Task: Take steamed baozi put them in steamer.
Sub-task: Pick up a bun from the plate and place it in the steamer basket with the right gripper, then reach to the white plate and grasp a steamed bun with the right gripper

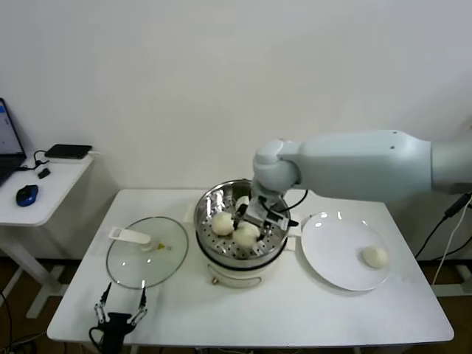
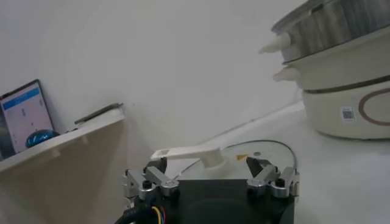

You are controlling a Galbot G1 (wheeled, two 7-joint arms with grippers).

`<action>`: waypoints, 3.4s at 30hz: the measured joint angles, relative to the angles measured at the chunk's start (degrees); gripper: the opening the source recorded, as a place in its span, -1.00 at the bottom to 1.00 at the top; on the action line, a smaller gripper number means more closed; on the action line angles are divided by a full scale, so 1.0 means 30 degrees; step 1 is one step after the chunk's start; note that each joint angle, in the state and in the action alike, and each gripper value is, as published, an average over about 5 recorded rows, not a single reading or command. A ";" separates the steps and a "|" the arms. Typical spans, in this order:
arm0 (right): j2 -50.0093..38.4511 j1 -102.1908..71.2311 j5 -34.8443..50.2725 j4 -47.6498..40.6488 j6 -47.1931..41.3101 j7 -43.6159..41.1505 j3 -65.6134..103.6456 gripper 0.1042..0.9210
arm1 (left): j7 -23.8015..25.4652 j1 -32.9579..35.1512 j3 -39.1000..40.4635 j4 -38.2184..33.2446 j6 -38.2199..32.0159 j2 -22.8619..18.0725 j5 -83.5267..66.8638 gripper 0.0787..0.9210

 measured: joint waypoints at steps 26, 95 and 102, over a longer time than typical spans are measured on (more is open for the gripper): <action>0.0082 0.0851 0.1835 -0.1768 0.0759 -0.0984 -0.0693 0.76 | 0.0095 -0.0008 -0.0069 -0.0152 0.0077 0.0000 0.0051 0.77; -0.8441 -0.7320 0.0436 -1.1633 -0.1172 -0.2416 0.1281 0.76 | 0.0025 0.0010 -0.0148 0.0670 -0.0038 0.0001 0.0802 0.77; -0.8386 -0.7868 0.0283 -1.1895 -0.1254 -0.2413 0.1747 0.76 | 0.0010 0.0002 -0.0154 0.0690 -0.0039 0.0001 0.0817 0.77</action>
